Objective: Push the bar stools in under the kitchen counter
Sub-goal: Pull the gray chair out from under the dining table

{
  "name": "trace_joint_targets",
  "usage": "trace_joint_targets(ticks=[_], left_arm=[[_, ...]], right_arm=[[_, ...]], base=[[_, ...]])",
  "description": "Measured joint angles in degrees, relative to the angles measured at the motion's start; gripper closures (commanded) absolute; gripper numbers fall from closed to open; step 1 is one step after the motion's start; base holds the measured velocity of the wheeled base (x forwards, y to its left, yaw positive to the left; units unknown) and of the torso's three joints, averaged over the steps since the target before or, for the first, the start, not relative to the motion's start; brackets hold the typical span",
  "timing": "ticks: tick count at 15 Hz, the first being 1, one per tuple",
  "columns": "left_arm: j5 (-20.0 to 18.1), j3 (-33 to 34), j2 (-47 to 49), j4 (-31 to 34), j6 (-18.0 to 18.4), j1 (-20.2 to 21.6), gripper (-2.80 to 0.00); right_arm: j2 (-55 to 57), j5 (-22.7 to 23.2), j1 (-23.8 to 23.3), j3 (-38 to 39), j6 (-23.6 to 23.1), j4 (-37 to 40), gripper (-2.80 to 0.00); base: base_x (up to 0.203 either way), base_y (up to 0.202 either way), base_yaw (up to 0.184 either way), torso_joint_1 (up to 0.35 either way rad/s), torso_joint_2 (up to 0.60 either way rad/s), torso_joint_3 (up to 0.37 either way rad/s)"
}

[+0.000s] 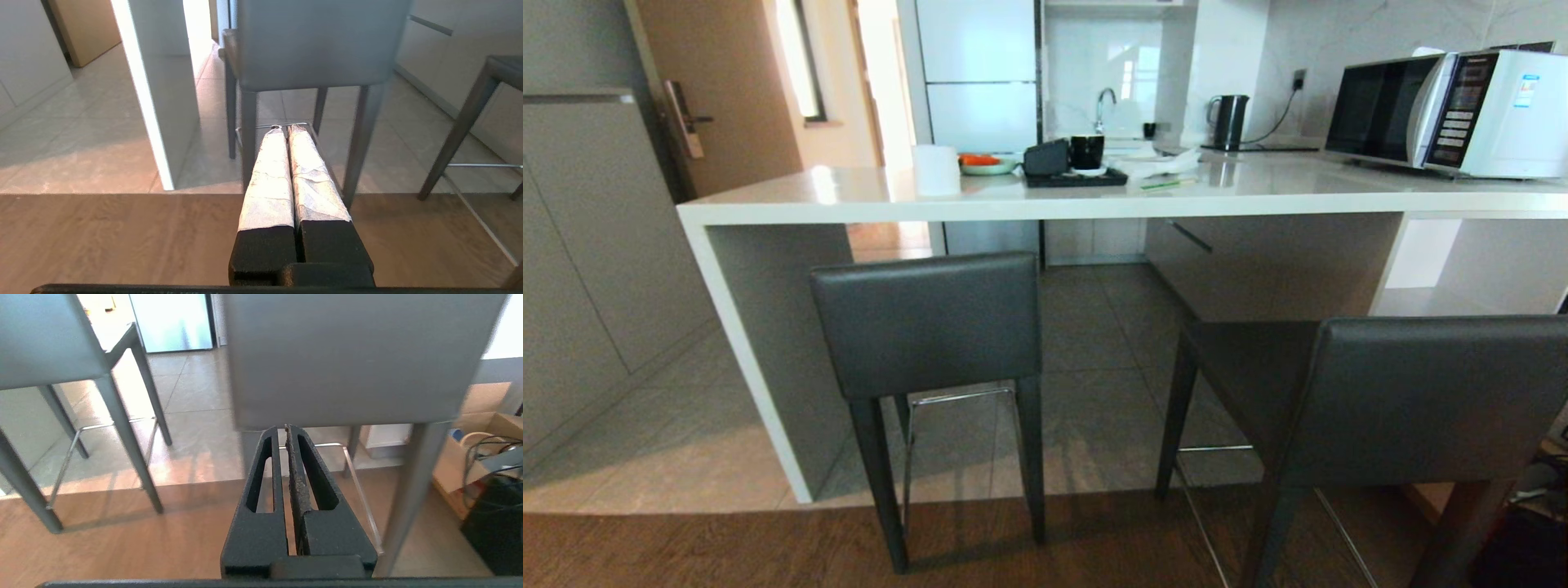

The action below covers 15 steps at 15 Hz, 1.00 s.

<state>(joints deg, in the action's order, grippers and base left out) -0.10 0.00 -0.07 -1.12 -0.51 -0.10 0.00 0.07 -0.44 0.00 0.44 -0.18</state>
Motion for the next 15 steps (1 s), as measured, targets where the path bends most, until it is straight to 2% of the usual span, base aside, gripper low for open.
trace_joint_targets(ticks=[15], left_arm=[[0.1, 0.0, 0.0, 0.0, 0.0, 0.1, 0.0]], right_arm=[[0.0, 0.0, 0.0, 0.0, 0.0, 0.0, 0.0]], base=[[0.0, 0.193, -0.001, 0.003, 0.0, 0.002]])
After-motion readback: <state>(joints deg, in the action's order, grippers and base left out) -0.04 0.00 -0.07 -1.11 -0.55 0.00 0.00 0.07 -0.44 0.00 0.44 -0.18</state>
